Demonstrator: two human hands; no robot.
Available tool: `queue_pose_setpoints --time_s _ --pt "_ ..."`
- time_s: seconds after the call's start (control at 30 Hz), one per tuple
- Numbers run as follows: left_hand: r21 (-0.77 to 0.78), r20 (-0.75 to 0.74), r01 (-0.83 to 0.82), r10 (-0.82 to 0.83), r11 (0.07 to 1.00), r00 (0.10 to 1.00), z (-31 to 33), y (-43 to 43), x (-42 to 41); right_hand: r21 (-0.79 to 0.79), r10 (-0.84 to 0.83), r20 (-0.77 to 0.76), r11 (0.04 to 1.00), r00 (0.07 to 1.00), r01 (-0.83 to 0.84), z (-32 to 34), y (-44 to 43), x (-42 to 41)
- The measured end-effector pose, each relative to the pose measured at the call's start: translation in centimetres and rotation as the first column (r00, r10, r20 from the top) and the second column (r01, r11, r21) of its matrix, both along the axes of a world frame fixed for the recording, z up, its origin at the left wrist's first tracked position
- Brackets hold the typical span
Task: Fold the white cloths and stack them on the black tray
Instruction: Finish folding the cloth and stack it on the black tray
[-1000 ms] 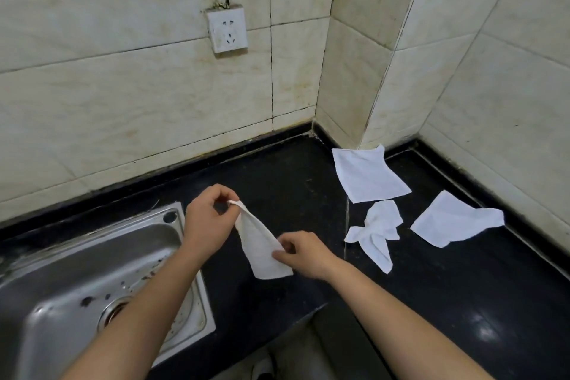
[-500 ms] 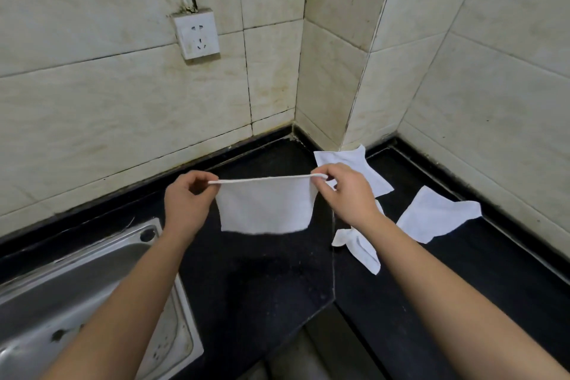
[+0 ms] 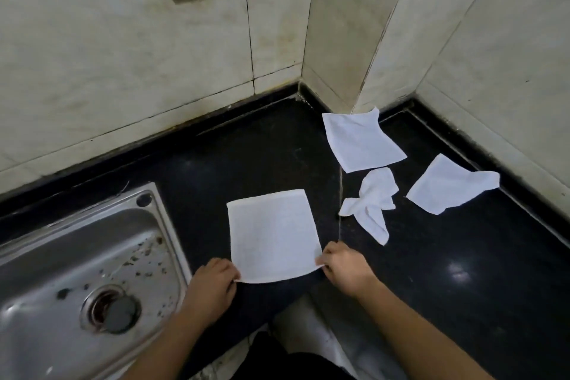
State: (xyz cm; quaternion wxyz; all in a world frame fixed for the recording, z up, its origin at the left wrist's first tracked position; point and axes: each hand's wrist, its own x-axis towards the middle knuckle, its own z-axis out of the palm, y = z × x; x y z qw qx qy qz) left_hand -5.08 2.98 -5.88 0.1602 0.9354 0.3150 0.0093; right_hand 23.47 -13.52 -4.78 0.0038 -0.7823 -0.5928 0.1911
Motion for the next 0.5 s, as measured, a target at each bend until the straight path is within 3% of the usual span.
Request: queue_pose_setpoints --time_s 0.2,0.33,0.5 --pt "-0.011 -0.014 -0.037 0.037 0.999 0.999 -1.8 -3.8 -1.4 0.256 -0.076 0.062 0.965 0.995 0.058 -2.4 -3.2 -1.8" --pt "-0.079 0.004 -0.035 0.036 0.996 0.999 -1.7 -4.3 -1.6 0.306 -0.066 -0.052 0.949 0.996 0.079 -2.4 -4.3 -1.6" --pt "-0.272 0.099 -0.108 0.140 0.956 0.985 0.1 -3.0 -1.2 0.218 -0.148 -0.271 0.953 0.951 0.211 -0.6 -3.5 -0.1"
